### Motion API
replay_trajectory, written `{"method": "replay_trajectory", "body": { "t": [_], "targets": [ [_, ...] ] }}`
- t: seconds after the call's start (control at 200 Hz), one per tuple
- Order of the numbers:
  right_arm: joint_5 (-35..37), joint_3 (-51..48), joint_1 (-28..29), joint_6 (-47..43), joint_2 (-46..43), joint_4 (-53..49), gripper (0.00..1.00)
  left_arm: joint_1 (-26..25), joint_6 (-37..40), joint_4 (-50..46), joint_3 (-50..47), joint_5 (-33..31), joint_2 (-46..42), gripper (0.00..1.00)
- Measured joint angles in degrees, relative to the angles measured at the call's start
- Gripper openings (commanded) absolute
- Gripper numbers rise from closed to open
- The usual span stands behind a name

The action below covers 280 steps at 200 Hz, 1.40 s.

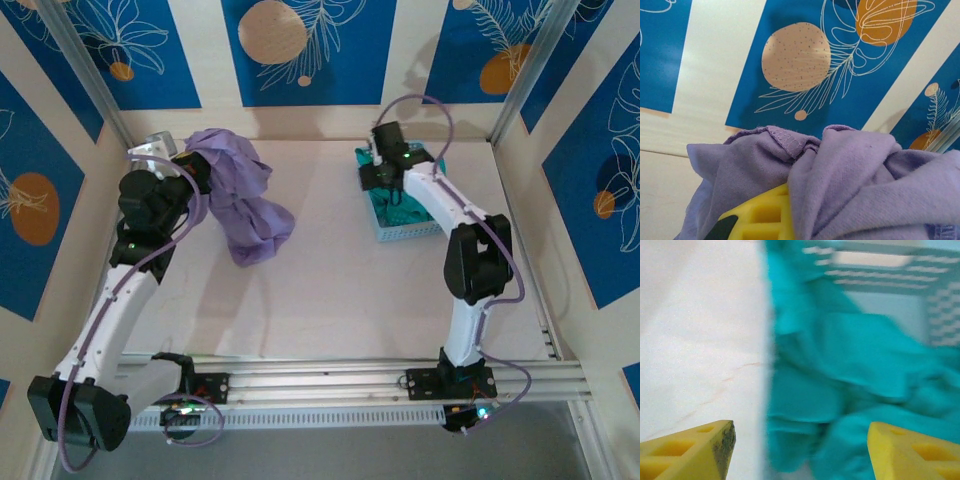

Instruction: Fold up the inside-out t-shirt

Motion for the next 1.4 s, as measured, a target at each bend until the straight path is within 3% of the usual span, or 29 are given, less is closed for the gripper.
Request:
{"method": "replay_trajectory", "body": {
  "t": [0.135,0.36,0.775,0.865,1.015,1.125,1.28,1.4],
  "targets": [
    [-1.6,1.9,1.31,0.39,4.94,-0.07,0.56,0.0,-0.02,0.0,-0.2,0.68,0.79,0.0],
    [0.92,4.26,-3.91,-1.73,11.96,-1.99,0.28,0.0,0.0,0.28,-0.96,1.11,0.79,0.0],
    [6.71,13.88,-20.2,-11.98,16.74,-2.19,0.2,0.0,0.02,1.51,-2.16,1.57,1.33,0.0],
    [8.15,16.65,-21.05,-14.14,19.61,-2.25,0.25,-0.02,0.0,1.57,-2.16,2.03,2.21,0.0],
    [9.79,18.8,-20.94,-16.46,22.05,-3.87,0.54,-0.96,0.02,1.36,-2.08,2.86,3.48,0.0],
    [9.42,16.94,-20.2,-16.24,19.37,-3.41,0.63,-3.08,0.5,-0.72,-0.52,3.1,4.48,0.0],
    [3.13,5.66,-15.28,-15.19,4.35,0.83,0.68,-7.3,1.53,-3.08,2.91,3.56,4.81,0.0],
    [-11.87,-7.13,-7.56,-13.64,-12.79,10.21,0.75,-9.55,2.03,-2.99,4.33,4.24,4.76,0.0]
  ]
}}
